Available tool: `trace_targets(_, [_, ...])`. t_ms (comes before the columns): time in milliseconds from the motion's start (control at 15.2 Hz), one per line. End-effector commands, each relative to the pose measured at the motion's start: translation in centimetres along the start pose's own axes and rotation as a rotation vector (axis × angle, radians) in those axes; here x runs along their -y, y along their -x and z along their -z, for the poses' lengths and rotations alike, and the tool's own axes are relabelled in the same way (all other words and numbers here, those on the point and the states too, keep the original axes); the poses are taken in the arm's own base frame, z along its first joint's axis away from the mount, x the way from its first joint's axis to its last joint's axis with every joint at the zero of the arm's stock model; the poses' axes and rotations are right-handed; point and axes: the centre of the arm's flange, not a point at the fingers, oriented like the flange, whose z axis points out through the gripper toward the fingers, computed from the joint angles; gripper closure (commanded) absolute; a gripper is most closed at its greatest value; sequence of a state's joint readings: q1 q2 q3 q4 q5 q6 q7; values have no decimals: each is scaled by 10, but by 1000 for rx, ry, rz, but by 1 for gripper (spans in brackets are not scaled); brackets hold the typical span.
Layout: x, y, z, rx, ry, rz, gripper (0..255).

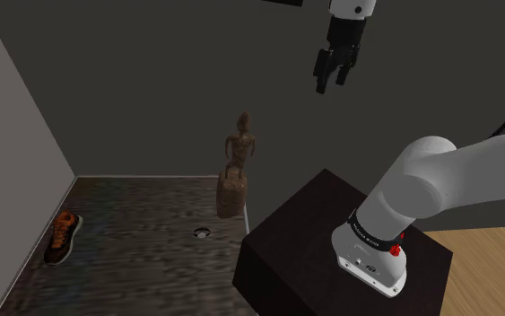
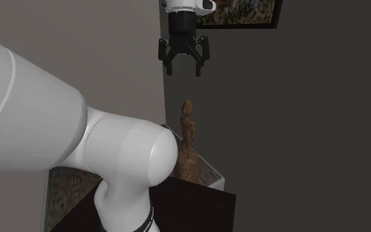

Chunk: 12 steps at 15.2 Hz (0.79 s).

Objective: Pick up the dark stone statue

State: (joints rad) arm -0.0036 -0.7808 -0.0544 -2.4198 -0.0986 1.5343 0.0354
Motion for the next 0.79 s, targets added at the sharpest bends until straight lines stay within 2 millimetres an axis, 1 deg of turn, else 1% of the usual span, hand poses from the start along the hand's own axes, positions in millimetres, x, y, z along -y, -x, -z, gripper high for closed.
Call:
trace_targets(0, [0, 0, 0, 0, 0, 0, 0])
trace_targets(330, [12, -59, -35, 20, 31, 155, 0])
trace_targets(726, [36, -125, -78, 45, 68, 342, 0])
